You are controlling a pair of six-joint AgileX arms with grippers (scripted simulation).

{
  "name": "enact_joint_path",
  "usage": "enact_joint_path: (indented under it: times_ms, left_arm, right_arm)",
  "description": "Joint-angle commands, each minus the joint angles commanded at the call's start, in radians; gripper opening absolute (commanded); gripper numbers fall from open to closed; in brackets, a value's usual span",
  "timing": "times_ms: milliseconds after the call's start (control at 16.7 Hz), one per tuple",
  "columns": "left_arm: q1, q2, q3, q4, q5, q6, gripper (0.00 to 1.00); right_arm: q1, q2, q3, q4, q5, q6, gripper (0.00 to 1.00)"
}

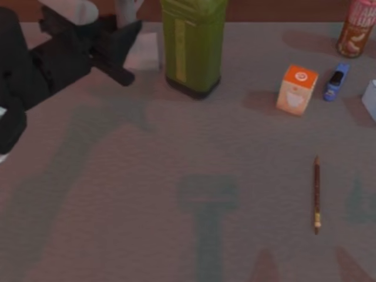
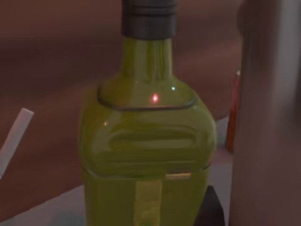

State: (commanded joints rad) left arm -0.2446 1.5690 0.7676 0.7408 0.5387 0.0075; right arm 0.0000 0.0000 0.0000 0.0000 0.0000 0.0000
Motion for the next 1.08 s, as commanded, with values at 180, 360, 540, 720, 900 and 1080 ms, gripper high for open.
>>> enact_joint_path:
  times_ms: [180,360,540,720,900,1080]
  left_arm:
    - [0.003,-0.024,-0.014,0.04,0.02,0.011,0.0]
    - [0.003,-0.024,-0.014,0.04,0.02,0.011,0.0]
    - [-0.018,-0.017,-0.009,0.046,0.002,0.012,0.0]
    - [-0.108,0.003,-0.014,0.086,-0.09,0.012,0.0]
    - [-0.235,0.025,-0.026,0.138,-0.225,0.012,0.0]
    - [-0.35,0.038,-0.037,0.184,-0.348,0.011,0.0]
  right_arm:
    - [0.0,0.0,0.0,0.0,0.0,0.0,1.0]
    - [0.0,0.0,0.0,0.0,0.0,0.0,1.0]
    - [0.0,0.0,0.0,0.0,0.0,0.0,1.0]
    - [0.0,0.0,0.0,0.0,0.0,0.0,1.0]
    - [0.0,0.0,0.0,0.0,0.0,0.0,1.0]
    - [0.0,0.0,0.0,0.0,0.0,0.0,1.0]
